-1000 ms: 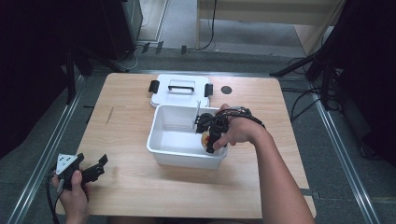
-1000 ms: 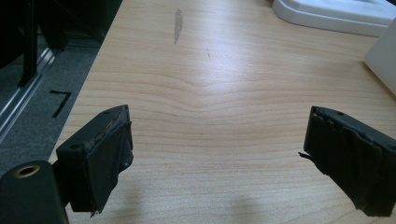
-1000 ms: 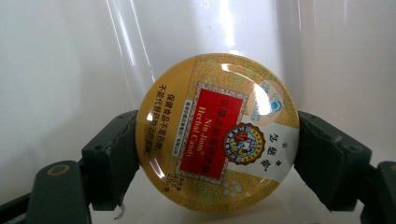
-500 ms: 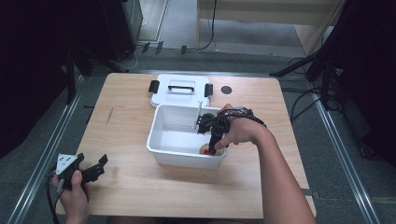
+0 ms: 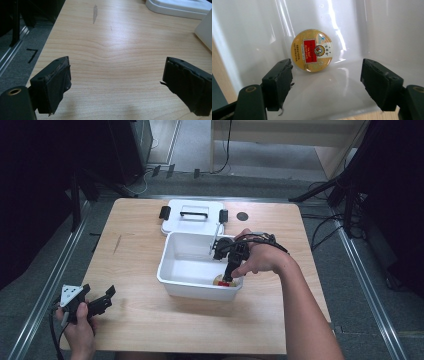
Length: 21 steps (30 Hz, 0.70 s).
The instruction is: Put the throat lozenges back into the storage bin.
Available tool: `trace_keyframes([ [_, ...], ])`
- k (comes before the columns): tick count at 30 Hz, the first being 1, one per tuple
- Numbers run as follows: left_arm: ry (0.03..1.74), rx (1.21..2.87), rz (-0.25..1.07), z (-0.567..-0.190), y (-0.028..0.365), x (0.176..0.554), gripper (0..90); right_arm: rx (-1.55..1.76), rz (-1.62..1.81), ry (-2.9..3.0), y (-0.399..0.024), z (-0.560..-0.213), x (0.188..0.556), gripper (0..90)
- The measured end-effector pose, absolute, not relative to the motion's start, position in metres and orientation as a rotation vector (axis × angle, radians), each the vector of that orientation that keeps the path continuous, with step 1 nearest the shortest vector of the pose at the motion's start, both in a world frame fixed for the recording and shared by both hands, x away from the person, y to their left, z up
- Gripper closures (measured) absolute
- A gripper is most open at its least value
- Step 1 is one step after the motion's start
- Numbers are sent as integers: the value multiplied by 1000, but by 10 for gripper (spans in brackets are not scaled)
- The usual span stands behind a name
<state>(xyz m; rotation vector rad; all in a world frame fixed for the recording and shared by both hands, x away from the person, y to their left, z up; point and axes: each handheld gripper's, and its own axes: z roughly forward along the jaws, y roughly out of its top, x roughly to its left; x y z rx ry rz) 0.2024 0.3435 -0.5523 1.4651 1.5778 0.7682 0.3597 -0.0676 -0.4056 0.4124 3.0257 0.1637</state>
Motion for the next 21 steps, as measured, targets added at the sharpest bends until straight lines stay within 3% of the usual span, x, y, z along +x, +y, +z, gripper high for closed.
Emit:
trace_keyframes([
  [21,1578,1477,776,-552,343,202,85,501,248,2926,-118,-351,341,271],
])
